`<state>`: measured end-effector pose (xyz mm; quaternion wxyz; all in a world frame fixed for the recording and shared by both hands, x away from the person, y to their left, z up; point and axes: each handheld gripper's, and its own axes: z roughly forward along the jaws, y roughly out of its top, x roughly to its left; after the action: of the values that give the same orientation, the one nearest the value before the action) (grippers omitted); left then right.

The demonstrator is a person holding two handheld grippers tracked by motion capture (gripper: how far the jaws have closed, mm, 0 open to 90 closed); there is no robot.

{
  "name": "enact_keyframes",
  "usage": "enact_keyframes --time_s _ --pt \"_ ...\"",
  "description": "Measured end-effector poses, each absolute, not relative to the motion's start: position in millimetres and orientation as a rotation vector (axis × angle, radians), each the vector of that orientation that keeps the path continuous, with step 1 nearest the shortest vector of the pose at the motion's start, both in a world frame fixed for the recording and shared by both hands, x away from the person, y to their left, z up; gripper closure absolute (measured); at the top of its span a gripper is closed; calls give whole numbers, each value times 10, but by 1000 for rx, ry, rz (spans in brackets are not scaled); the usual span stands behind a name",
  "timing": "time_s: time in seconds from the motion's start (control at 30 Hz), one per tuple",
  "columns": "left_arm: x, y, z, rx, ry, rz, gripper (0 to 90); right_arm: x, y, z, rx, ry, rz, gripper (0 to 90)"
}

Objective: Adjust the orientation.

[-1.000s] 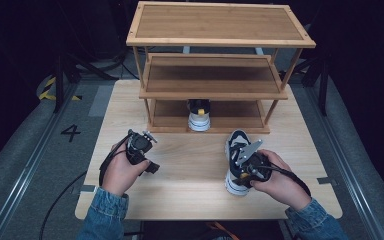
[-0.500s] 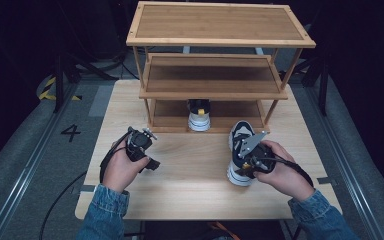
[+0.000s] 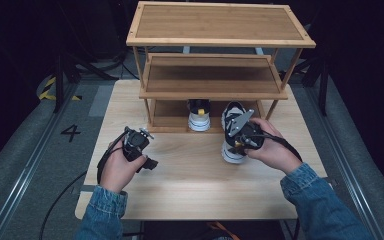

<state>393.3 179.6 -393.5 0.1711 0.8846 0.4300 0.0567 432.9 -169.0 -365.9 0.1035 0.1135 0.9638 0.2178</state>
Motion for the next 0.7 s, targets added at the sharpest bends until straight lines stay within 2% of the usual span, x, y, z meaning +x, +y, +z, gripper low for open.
enact_keyframes --time_s 0.4,0.7 --pt "3816 1962 -3967 2489 1278 165 249 4801 -1490 -3828 261 2884 596 659" --pt "3781 1998 -3975 2489 1287 163 250 4922 -1459 -3951 222 2884 576 625"
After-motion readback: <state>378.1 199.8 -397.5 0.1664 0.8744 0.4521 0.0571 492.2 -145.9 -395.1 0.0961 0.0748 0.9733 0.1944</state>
